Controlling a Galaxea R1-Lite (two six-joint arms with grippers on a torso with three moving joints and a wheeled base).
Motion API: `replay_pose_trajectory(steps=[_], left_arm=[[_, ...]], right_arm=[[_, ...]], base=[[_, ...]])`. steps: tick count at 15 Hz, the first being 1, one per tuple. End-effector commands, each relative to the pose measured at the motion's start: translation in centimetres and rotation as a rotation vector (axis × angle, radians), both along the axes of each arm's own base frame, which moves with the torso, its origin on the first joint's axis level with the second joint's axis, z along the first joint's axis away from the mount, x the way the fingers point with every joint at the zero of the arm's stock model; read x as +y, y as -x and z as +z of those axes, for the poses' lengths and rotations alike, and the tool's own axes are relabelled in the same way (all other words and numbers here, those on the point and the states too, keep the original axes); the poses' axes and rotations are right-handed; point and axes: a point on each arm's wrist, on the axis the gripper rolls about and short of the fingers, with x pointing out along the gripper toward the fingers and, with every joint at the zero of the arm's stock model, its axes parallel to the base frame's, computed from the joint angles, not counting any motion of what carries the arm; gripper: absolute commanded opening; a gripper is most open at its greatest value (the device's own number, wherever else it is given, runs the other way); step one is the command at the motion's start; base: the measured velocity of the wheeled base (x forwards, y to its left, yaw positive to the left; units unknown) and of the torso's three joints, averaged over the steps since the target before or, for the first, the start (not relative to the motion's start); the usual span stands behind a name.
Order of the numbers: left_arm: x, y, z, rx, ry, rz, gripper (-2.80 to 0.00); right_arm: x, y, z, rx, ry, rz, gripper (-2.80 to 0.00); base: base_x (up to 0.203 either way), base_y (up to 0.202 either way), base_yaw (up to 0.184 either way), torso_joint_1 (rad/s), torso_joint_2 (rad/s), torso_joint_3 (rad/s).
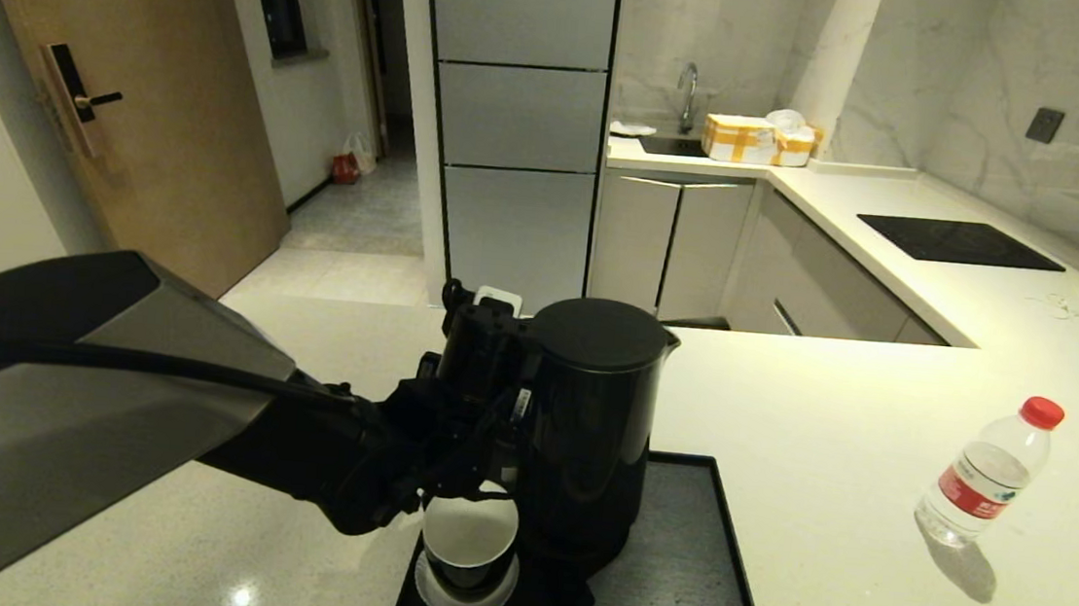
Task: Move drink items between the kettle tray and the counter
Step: Return the kettle to its original position
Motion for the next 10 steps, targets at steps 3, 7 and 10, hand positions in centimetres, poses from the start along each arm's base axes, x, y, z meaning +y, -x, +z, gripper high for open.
replay_pose_trajectory(steps=[3, 7, 10], left_arm=[[0.1, -0.6, -0.3, -0.003, -0.022, 0.009, -2.8], [-0.1, -0.6, 0.0, -0.011, -0.02, 0.006, -2.8], [-0.2, -0.7, 1.1, -0.039, -0.003, 0.005, -2.8]], right_arm=[[0.0, 0.0, -0.1, 0.003, 0.0, -0.001, -2.8], [0.0, 0.0, -0.1, 0.003, 0.0, -0.001, -2.8], [0.0, 0.0, -0.1, 0.003, 0.0, 0.001, -2.8]], base=[[0.0, 0.0, 0.0, 0.0, 0.0, 0.0], [0.0, 0.0, 0.0, 0.0, 0.0, 0.0], [0.0, 0.0, 0.0, 0.0, 0.0, 0.0]])
